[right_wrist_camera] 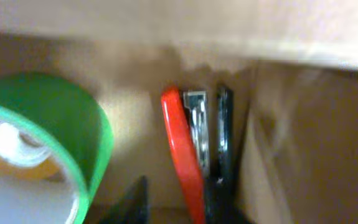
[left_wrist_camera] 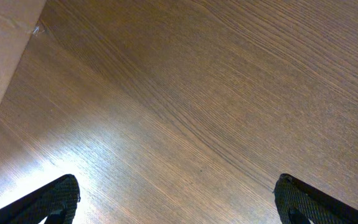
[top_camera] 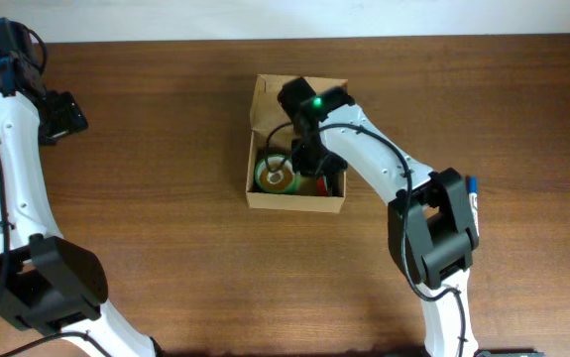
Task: Pack container
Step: 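Lower the stapler upright, open the right gripper and lift out, then move the right gripper to the yellow highlighter and grasp it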
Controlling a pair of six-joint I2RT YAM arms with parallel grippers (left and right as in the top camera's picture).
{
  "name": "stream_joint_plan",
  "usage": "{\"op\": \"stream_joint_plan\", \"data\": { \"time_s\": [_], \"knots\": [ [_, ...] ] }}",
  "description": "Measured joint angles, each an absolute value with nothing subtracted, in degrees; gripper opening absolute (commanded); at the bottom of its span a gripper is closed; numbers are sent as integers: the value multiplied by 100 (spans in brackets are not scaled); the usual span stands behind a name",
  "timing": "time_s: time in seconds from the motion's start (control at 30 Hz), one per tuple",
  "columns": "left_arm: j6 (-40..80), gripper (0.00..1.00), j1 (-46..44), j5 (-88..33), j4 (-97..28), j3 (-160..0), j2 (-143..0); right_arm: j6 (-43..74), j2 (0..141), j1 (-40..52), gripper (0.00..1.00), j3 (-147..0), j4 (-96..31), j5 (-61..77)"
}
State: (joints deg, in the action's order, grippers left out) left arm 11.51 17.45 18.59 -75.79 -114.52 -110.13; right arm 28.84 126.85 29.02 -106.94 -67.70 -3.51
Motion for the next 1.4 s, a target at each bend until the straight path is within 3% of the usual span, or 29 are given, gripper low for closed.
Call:
{"op": "stream_joint_plan", "data": {
  "time_s": [0.37, 0.63, 0.77, 0.97, 1.2, 1.4],
  "knots": [
    [1151, 100, 1745, 1859, -7579, -11452, -11013, 2261, 12680, 2888, 8, -13284, -8462, -1334],
    [1151, 100, 1745, 1859, -7579, -11452, -11013, 2073, 12438, 2355, 5, -13386, -9153, -1505],
    [1151, 100, 1745, 1859, -7581, -11452, -11013, 2051, 11845, 1564, 9, -12827, -9174, -1496],
    [1151, 100, 1745, 1857, -7579, -11452, -11013, 1885, 9786, 845, 15, -10956, -8440, -1498],
    [1151, 100, 1745, 1859, -7581, -11452, -11013, 1363, 6960, 860, 43, -8066, -7360, -1448],
    [1151, 100, 1745, 1859, -7577, -11452, -11013, 945, 6995, 593, 52, -6759, -6737, -1253]
  ]
}}
